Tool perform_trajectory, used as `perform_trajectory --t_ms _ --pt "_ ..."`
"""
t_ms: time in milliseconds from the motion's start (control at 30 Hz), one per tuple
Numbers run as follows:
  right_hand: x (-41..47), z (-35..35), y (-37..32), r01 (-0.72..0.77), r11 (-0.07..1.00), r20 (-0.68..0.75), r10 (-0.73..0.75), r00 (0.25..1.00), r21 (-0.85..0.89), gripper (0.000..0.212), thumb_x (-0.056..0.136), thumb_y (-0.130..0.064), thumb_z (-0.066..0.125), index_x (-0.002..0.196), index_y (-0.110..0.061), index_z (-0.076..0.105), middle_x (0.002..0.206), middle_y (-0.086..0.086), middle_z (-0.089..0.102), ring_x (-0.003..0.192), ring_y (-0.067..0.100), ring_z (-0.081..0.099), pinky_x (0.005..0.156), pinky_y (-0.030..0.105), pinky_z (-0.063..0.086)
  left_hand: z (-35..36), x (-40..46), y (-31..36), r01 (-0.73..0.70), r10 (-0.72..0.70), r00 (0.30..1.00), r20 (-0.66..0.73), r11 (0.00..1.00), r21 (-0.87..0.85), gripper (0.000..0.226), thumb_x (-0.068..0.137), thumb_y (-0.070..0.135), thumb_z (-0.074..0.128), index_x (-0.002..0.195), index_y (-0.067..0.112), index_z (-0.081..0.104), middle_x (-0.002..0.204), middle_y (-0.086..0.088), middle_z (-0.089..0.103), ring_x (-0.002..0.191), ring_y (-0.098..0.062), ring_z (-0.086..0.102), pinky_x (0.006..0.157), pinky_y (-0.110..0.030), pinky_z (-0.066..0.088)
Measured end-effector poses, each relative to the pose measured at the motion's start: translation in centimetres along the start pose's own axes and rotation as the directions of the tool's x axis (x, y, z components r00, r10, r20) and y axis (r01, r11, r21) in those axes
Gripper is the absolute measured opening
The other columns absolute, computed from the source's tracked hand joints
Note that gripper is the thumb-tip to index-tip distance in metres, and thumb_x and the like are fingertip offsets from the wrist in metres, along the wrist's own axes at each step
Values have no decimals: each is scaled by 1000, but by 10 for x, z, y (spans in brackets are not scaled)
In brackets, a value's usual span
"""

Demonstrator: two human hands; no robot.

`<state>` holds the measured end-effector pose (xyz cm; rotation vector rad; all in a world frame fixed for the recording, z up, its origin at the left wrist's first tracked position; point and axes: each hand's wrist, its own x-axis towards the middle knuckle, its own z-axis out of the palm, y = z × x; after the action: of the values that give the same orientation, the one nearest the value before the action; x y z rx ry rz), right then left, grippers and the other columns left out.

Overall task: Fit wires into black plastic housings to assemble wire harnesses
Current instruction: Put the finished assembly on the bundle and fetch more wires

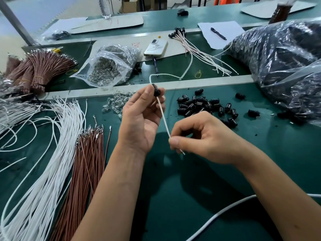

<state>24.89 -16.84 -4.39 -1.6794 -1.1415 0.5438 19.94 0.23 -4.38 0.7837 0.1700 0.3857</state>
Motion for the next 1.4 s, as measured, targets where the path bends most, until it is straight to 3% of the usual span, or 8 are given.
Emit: perform_trajectory --t_ms 333,500,600,733,900,1167,1267,1400 --pt "-7 -3 -6 -237 971 571 210 793 -27 14 97 -18 70 84 -15 76 68 -5 68 61 9 58 57 29 45 -15 5 26 -38 61 995 81 965 -261 16 88 20 65 96 8 60 87 -4 65 79 -15 58 68 -20 48" --pt "-1 11 -2 -263 941 189 224 956 212 23 96 -35 69 99 -12 73 74 3 70 51 10 49 40 17 37 -12 4 13 -22 20 999 39 998 50 13 83 20 68 90 10 62 79 -4 69 68 -13 58 60 -20 49" --pt "4 17 4 -244 879 -6 271 963 410 43 92 -37 69 99 5 68 69 8 64 43 10 44 34 16 29 -6 2 1 19 -29 999 45 977 212 13 79 20 71 85 12 62 78 -6 71 66 -14 55 59 -21 48" --pt "4 17 6 -247 889 -49 287 957 386 23 97 -23 69 82 -6 75 62 8 61 43 10 48 34 16 28 -3 0 -4 49 -64 997 44 959 281 11 74 20 74 79 14 66 78 -8 72 64 -16 55 58 -20 52" --pt "-3 9 4 -288 909 226 225 948 302 22 96 -22 68 81 -9 77 62 7 64 43 10 53 34 17 36 -3 3 2 51 -46 998 -37 989 135 16 75 18 72 86 10 64 77 -7 72 64 -12 61 61 -19 50" --pt "2 17 -3 -398 912 650 244 720 98 21 100 -21 68 89 -4 76 68 6 68 48 10 60 40 19 47 -22 5 44 -46 56 975 -214 998 50 25 79 25 73 94 8 64 78 -3 72 58 -9 63 51 -18 49" --pt "24 32 -13 -413 902 524 292 800 128 30 101 -33 66 88 -7 77 66 6 68 47 11 61 38 20 46 -40 -5 70 -31 108 931 -348 975 219 15 89 20 72 93 7 66 76 -3 72 57 -9 64 48 -18 47" --pt "84 70 -19 -449 892 26 450 892 -54 46 105 -32 61 81 5 72 62 12 70 44 17 62 42 25 51 -62 -23 96 8 210 840 -501 917 399 10 92 17 70 92 7 67 72 -1 73 56 -7 65 47 -16 46"
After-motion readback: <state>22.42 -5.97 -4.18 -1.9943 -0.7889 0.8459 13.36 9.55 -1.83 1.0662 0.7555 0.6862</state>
